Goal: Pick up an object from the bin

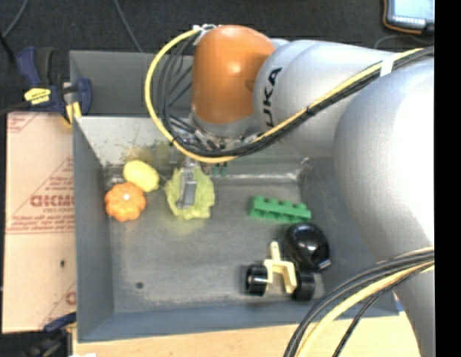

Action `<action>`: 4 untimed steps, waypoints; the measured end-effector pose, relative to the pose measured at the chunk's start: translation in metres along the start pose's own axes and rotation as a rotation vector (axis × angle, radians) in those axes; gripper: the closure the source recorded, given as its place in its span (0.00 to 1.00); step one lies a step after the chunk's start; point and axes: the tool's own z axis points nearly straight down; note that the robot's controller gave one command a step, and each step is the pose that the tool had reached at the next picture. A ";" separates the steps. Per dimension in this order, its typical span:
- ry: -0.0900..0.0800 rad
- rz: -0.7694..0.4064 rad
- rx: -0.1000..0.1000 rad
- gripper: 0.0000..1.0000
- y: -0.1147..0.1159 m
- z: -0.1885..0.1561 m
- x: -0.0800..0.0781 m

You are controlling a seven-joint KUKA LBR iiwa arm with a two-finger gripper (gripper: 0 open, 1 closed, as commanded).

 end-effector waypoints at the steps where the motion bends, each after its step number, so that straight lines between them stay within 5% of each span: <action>1: -0.008 0.002 -0.001 0.00 -0.001 -0.006 -0.002; 2: -0.015 -0.191 0.000 0.00 -0.014 0.036 -0.001; 3: -0.014 -0.553 0.003 0.00 -0.033 0.089 -0.002; 4: -0.018 -0.601 0.005 0.00 -0.014 0.094 0.002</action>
Offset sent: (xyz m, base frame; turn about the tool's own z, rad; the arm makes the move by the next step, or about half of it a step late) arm -0.0053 -0.0302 -0.0950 -0.4129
